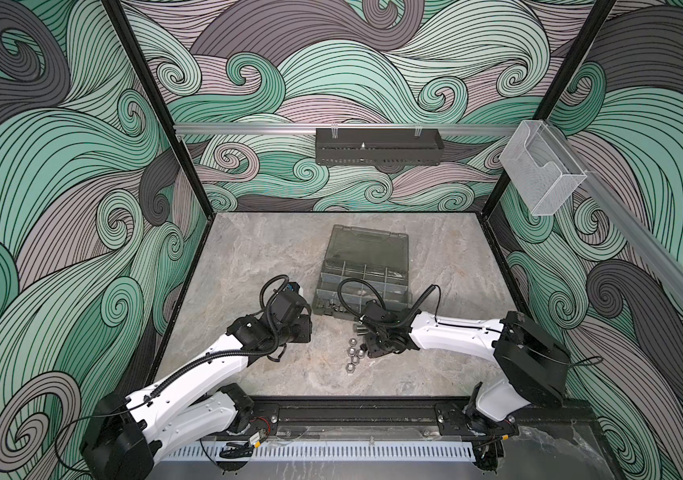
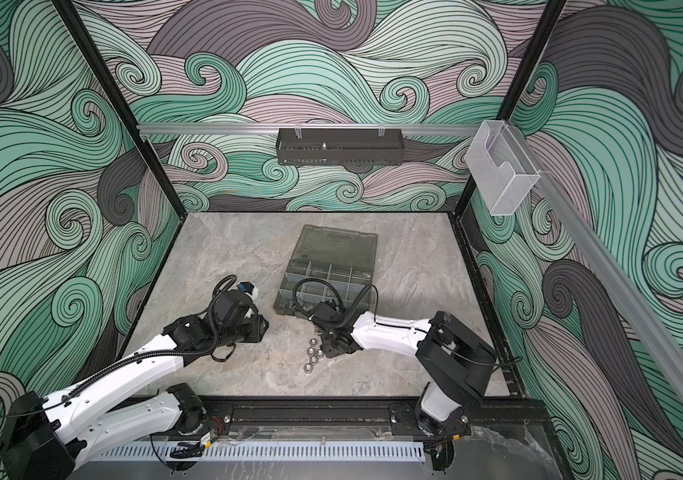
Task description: Sort the screws and nuts into containers
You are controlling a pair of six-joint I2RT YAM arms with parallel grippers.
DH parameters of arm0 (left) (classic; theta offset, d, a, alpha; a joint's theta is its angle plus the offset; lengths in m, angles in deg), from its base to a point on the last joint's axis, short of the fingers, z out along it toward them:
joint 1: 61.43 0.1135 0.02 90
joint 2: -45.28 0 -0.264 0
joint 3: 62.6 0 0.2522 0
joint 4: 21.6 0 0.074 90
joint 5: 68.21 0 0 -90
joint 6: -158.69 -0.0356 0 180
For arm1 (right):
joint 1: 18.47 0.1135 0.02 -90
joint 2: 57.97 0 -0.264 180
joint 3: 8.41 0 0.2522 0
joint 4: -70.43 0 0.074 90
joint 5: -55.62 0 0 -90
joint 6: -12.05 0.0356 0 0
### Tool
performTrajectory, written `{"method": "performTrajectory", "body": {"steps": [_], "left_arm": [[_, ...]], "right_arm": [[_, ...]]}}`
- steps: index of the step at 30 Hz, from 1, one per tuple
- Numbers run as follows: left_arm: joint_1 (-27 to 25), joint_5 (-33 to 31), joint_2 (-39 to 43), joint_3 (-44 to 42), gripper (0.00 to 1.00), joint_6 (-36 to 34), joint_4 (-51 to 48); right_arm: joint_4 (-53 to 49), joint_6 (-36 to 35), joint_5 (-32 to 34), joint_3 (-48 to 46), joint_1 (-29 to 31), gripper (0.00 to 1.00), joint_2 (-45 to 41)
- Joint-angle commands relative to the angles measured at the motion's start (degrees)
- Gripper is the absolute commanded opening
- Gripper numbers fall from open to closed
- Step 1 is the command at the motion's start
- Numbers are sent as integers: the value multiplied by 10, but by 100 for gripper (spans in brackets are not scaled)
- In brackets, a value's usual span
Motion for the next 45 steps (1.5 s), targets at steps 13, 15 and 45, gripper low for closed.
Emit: {"method": "performTrajectory", "body": {"steps": [13,15,45], "left_arm": [[2,-2,0,3,35,7,-8],[2,-2,0,3,35,7,-8],[2,11,33,-15,35,19,-23]], "right_arm": [[3,11,5,-24,1,27,9],[1,11,7,-26,2,24,2],[-46,-215,16,180,-231,23,10]]}}
